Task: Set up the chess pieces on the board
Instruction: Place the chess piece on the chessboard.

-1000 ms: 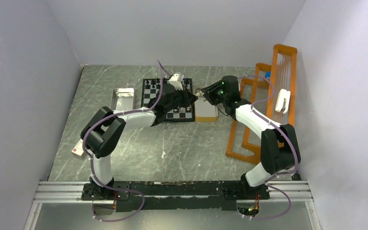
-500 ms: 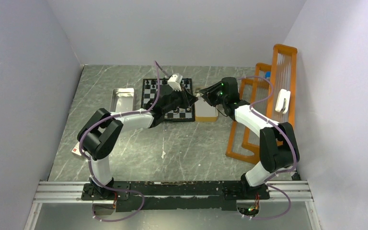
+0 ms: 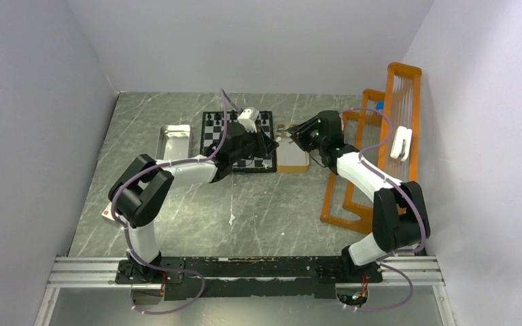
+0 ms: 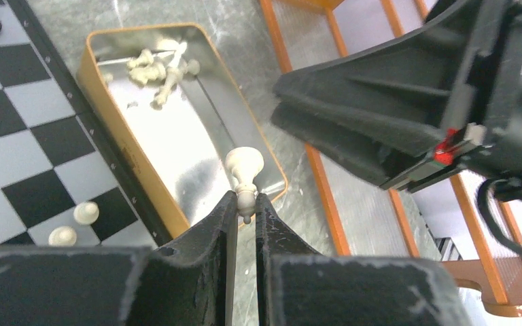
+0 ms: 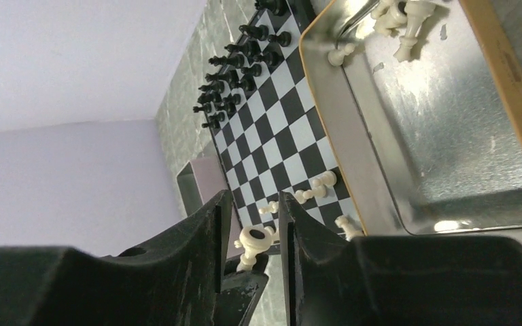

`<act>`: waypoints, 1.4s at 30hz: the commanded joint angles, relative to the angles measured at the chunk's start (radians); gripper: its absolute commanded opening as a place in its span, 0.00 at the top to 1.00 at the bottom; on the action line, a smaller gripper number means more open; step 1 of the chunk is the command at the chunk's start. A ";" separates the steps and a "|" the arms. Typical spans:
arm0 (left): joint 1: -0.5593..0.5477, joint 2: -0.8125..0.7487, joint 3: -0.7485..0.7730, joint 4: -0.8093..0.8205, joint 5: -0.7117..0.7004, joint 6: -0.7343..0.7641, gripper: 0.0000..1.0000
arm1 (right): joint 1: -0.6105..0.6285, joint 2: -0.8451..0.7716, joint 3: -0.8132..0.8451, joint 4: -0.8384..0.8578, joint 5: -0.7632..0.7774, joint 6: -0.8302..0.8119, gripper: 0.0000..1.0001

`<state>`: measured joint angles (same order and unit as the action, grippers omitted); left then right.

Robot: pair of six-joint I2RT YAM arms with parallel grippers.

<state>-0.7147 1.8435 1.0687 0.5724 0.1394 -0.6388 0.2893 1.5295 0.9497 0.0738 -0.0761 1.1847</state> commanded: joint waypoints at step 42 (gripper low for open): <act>0.089 0.329 0.814 -1.546 -0.047 0.522 0.93 | 0.001 -0.385 -0.189 -0.069 -0.132 -0.700 0.60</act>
<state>-0.6094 2.1239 1.8236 -0.9150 0.1307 -0.1368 0.2893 1.1728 0.7712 0.0135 -0.2291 0.5072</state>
